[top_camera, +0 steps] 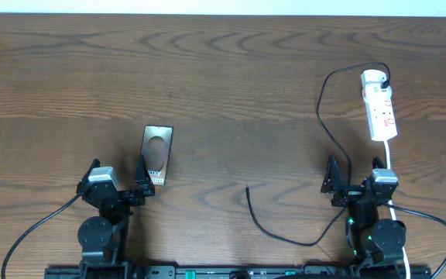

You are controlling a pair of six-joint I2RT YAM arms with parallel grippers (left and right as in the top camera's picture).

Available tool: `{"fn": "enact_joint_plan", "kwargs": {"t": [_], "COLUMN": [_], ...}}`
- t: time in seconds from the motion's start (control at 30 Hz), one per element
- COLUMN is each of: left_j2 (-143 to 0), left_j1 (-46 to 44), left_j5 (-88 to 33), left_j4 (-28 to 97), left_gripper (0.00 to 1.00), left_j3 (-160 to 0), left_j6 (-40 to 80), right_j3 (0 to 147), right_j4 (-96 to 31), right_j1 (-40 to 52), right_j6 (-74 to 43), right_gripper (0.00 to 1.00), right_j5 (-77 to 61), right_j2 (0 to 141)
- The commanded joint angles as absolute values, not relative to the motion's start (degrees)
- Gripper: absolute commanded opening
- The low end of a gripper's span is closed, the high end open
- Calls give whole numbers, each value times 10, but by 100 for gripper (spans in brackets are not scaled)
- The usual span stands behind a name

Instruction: Plug charger to phone and switch on socket

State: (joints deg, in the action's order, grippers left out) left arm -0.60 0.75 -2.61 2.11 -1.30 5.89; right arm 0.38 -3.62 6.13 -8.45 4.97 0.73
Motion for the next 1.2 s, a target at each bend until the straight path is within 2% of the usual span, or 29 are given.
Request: {"fn": "enact_joint_plan", "kwargs": {"t": [0.0, 0.67, 0.87, 1.03, 1.17], "left_j2": [-3, -3, -11, -88, -234], "left_j1": [11, 11, 11, 11, 11], "left_j5": [-14, -15, -15, -16, -64], "left_j4": [41, 35, 35, 41, 74], "left_gripper": [99, 100, 100, 100, 100], "left_j3": [-3, -7, -62, -146, -268], "left_j6": [51, 52, 56, 84, 84], "right_j3": [3, 3, 3, 3, 3], "right_j4": [-37, -37, -37, -37, -37], "right_j1": [63, 63, 63, 63, 63], "right_j6": [-77, -76, -77, -77, -76], "right_gripper": [99, 99, 99, 99, 99], "right_j5": [55, 55, 55, 55, 55], "right_j2": [6, 6, 6, 6, 6]}}
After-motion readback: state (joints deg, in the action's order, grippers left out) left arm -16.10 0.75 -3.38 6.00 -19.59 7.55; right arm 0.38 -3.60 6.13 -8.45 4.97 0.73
